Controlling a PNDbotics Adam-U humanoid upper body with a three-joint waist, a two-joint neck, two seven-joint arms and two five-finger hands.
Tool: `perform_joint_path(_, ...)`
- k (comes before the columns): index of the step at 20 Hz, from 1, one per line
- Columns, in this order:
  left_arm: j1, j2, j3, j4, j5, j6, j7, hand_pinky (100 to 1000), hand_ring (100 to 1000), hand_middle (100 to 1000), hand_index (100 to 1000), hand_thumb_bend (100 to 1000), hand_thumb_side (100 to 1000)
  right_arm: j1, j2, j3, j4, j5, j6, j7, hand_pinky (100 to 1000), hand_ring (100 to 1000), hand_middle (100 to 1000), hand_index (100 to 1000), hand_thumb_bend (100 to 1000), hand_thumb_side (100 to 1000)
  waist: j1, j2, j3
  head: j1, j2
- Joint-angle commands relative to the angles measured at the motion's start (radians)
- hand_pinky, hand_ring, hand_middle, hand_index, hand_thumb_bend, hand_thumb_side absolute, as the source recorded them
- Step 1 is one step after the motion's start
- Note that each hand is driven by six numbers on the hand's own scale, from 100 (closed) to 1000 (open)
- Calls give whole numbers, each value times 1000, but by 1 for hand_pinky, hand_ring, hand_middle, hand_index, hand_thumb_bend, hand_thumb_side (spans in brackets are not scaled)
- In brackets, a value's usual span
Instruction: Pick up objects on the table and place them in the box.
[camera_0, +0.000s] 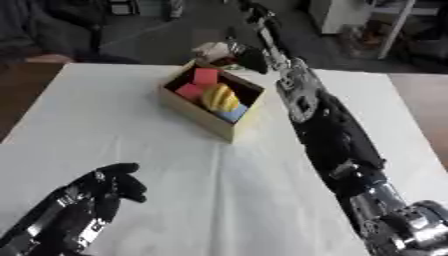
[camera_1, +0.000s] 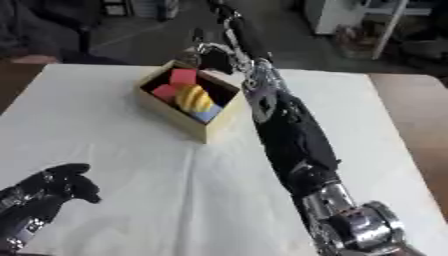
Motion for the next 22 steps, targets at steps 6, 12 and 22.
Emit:
perform_joint_path(6, 15, 17, 29, -21, -21, -3, 36, 764, 681, 657, 903, 100, 642, 315, -240, 67, -503, -590, -54, 265, 793, 731, 798, 953, 100, 470, -10, -24, -34, 77, 20)
perform_joint_path(12, 21, 12, 35, -21, -28, -4, 51, 764, 682, 656, 893, 100, 638, 619, -193, -10, -714, -722, -31, 346, 773, 696, 748, 874, 100, 470, -5, -27, -67, 126, 48)
perform_joint_path(22, 42, -2, 28, -21, -31, 14, 51, 763, 681, 653, 832, 100, 664, 887, -68, -46, -812, -785, -3, 417, 751, 649, 689, 825, 100, 470, -11, -40, -106, 145, 93)
